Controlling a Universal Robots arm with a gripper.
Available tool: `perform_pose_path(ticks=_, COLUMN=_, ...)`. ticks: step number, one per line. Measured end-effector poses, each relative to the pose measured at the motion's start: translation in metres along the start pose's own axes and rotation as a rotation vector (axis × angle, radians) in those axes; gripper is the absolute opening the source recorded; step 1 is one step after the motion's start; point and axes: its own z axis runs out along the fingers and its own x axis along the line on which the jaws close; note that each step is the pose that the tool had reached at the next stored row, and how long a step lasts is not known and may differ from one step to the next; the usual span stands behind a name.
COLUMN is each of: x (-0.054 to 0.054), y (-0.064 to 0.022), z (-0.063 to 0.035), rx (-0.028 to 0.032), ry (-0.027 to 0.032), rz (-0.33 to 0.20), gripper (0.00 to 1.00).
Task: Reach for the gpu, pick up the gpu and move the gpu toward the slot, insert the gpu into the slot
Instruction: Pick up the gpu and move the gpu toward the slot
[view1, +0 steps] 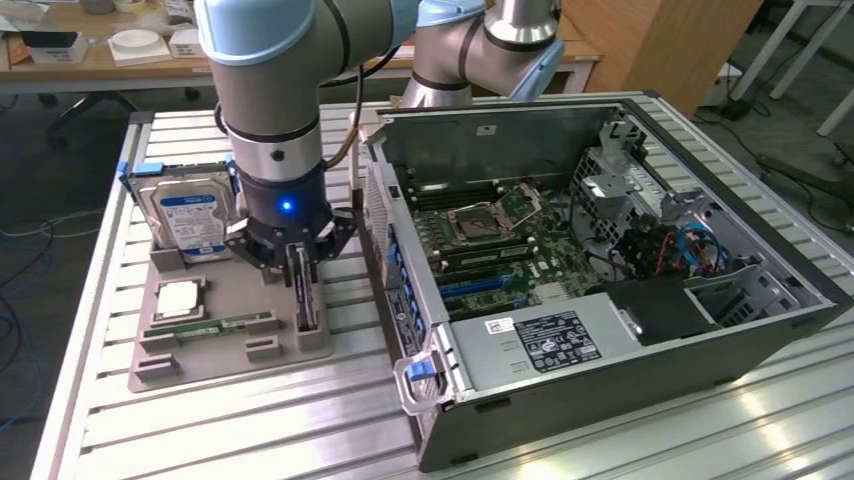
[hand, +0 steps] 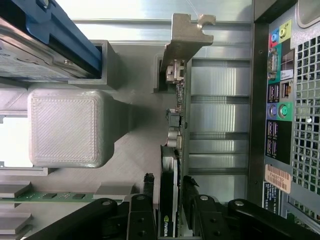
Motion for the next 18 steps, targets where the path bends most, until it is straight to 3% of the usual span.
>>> perform_pose_path(ticks=9, x=0.0001, y=0.0, z=0.0, rx=0.0001, ry=0.0, rz=0.0, gripper=0.35)
perform_pose_path(ticks=10, x=0.0002, y=0.0, z=0.0, rx=0.0001, ry=0.0001, rz=0.0, gripper=0.28)
perform_pose_path(ticks=12, x=0.0001, y=0.0, z=-0.0001, rx=0.0001, ry=0.0001, rz=0.0, gripper=0.26)
perform_pose_path(ticks=18, x=0.0001, y=0.0, z=0.0, rx=0.0001, ry=0.0001, rz=0.0, gripper=0.26)
